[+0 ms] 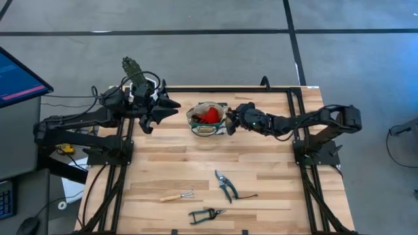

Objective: Pick & Place Garden tools in Gardening bag
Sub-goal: Put the trowel into the side pocket of the gardening bag, then put the hand rake into the side pocket of the gardening bag

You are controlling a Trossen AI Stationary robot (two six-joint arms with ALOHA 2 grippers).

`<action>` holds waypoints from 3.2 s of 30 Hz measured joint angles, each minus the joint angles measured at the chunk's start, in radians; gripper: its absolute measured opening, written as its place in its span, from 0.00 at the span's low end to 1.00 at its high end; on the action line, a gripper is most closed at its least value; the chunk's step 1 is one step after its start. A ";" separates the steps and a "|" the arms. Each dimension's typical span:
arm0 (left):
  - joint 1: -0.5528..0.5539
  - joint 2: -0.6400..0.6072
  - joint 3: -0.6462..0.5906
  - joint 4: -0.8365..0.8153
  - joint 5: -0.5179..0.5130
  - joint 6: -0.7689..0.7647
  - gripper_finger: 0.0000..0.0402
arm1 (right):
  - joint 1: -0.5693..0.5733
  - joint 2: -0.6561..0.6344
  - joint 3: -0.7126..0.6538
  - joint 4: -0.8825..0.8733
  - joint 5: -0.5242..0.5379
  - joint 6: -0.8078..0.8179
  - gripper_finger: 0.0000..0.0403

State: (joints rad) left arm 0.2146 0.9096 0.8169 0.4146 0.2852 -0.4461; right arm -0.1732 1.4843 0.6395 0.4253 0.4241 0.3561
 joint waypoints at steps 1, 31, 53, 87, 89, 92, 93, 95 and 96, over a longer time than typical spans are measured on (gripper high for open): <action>0.000 0.000 0.000 0.000 0.000 0.000 0.29 | 0.000 -0.005 0.000 -0.001 -0.012 0.000 0.17; 0.000 0.000 0.000 -0.034 0.000 0.000 0.29 | -0.025 -0.347 0.000 -0.393 -0.103 0.037 0.17; 0.000 0.000 0.000 -0.041 0.000 0.000 0.29 | -0.053 -0.207 0.000 -0.312 -0.225 0.097 0.00; 0.000 -0.030 0.000 -0.191 0.011 -0.005 0.29 | 0.028 -0.357 0.257 -0.933 -0.254 0.187 0.00; 0.000 -0.041 0.000 -0.233 0.013 -0.005 0.29 | 0.049 -0.383 0.290 -1.000 -0.253 0.192 0.00; -0.003 -0.056 0.000 -0.300 0.014 -0.004 0.29 | 0.090 -0.427 0.314 -1.021 -0.254 0.195 0.00; -0.010 -0.058 0.000 -0.320 0.013 -0.004 0.29 | 0.106 -0.440 0.317 -1.020 -0.254 0.206 0.00; -0.028 -0.058 0.000 -0.332 0.014 -0.004 0.29 | 0.137 -0.463 0.318 -1.019 -0.242 0.239 0.00; -0.039 -0.058 0.000 -0.331 0.015 -0.001 0.29 | 0.154 -0.475 0.318 -1.019 -0.233 0.255 0.00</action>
State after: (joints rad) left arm 0.1758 0.8513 0.8169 0.0834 0.2999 -0.4469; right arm -0.0190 1.0089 0.9577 -0.5941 0.1912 0.6113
